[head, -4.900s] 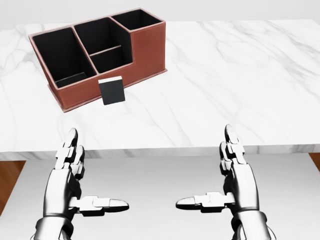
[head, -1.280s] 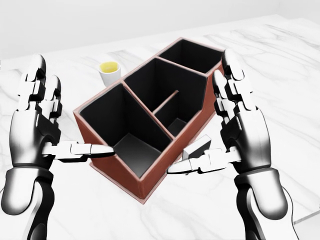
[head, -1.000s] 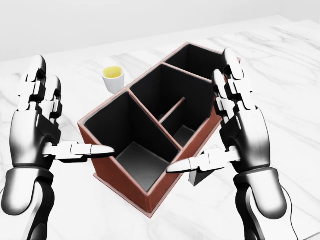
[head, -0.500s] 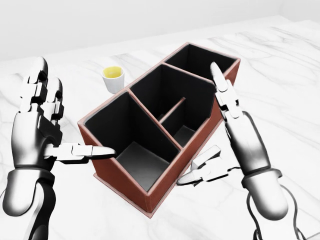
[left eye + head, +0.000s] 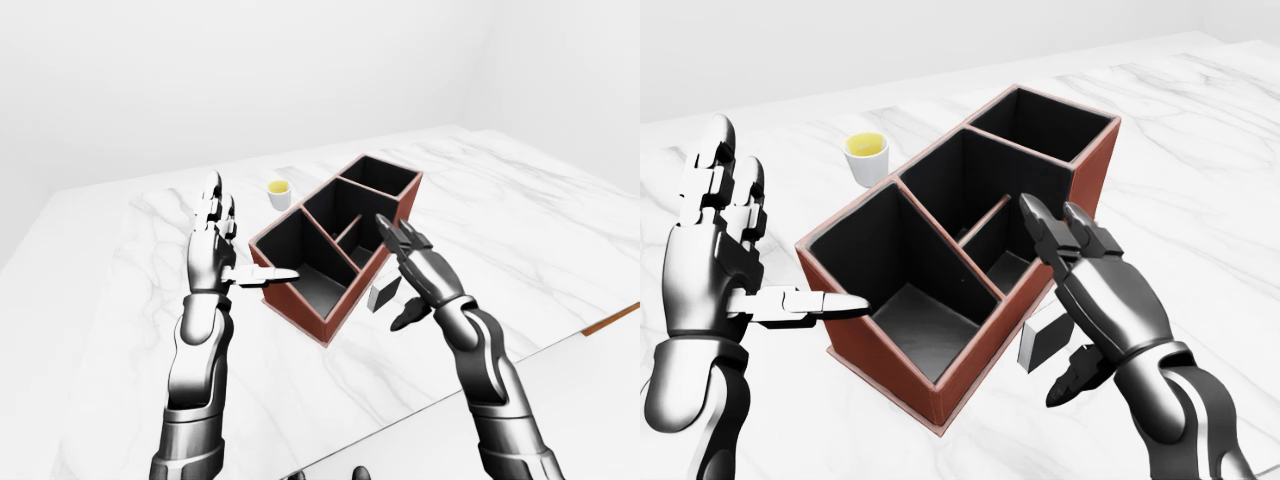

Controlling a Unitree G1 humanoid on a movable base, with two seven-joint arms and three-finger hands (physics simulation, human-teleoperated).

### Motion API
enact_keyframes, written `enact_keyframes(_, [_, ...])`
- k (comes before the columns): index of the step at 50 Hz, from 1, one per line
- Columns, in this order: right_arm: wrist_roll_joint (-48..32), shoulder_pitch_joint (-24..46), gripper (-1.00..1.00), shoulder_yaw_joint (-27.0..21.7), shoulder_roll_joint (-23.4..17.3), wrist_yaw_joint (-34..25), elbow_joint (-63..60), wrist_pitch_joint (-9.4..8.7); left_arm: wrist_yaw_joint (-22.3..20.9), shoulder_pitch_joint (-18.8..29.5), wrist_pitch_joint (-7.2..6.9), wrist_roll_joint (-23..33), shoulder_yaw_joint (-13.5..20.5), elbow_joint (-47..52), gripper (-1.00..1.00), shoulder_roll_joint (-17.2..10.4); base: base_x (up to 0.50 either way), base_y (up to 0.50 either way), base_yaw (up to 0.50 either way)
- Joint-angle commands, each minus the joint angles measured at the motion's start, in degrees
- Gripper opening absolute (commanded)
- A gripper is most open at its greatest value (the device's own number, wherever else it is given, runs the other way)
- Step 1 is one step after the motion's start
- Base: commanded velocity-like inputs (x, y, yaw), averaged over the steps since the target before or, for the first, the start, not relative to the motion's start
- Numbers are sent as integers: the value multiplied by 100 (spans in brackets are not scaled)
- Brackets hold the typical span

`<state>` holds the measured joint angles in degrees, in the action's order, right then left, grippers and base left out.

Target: Pick up the book and place it in the left compartment of the caddy.

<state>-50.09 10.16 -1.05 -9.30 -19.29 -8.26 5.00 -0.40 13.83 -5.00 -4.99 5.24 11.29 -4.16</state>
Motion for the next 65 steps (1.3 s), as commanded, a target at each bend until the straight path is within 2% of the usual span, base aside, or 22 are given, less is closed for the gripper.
enact_keyframes(1, [-778, 44, 100, 66, -30, 27, 428, 0, -1, 23, 0, -7, 7, -9, 100, -9, 0, 0, 0])
enact_keyframes(17, [-1335, 309, 100, 225, -87, 557, 1503, 0, 4, 46, 0, 4, -9, -64, 100, -4, 0, 0, 0])
enact_keyframes(39, [-1673, 458, 100, 351, -184, 1152, 2612, 0, -5, 16, 0, 13, -17, -81, 100, 10, 0, 0, 0])
enact_keyframes(65, [-2101, 1091, 100, 585, -176, 1758, 4003, 0, -13, 24, 0, 40, -32, -141, 100, 14, 0, 0, 0])
